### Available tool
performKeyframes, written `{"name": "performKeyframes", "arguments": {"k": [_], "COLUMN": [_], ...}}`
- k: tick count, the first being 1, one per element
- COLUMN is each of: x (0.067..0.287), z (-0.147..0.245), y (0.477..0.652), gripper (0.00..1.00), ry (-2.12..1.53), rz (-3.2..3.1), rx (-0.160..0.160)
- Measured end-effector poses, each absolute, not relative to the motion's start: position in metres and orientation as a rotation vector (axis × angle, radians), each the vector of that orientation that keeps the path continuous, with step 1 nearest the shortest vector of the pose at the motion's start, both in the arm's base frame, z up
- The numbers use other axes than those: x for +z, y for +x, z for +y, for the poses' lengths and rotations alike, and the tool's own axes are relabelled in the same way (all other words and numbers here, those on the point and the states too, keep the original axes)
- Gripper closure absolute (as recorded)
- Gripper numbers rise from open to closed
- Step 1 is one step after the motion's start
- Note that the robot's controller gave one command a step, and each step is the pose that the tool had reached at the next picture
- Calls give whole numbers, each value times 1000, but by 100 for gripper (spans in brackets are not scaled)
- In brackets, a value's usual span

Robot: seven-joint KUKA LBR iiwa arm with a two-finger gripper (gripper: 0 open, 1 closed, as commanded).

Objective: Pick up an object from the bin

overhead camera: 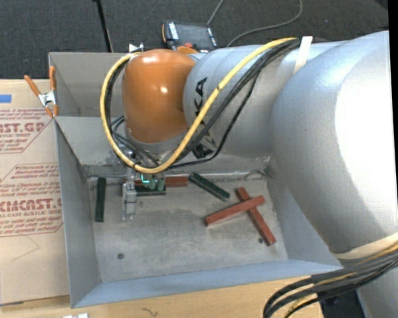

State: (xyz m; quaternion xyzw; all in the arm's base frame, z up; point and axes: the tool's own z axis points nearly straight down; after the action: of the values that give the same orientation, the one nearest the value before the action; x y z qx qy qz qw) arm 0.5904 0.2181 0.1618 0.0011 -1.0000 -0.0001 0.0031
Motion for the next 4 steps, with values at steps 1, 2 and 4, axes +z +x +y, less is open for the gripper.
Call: {"name": "performKeyframes", "arguments": {"k": [1,2,4], "x": [67,186,76], "z": [145,45,1], "y": [587,590,567], "gripper": [0,0,100], "ry": [-4,3,-43], "rz": [-3143,-3152,-3143], "rx": [0,4,-3]}}
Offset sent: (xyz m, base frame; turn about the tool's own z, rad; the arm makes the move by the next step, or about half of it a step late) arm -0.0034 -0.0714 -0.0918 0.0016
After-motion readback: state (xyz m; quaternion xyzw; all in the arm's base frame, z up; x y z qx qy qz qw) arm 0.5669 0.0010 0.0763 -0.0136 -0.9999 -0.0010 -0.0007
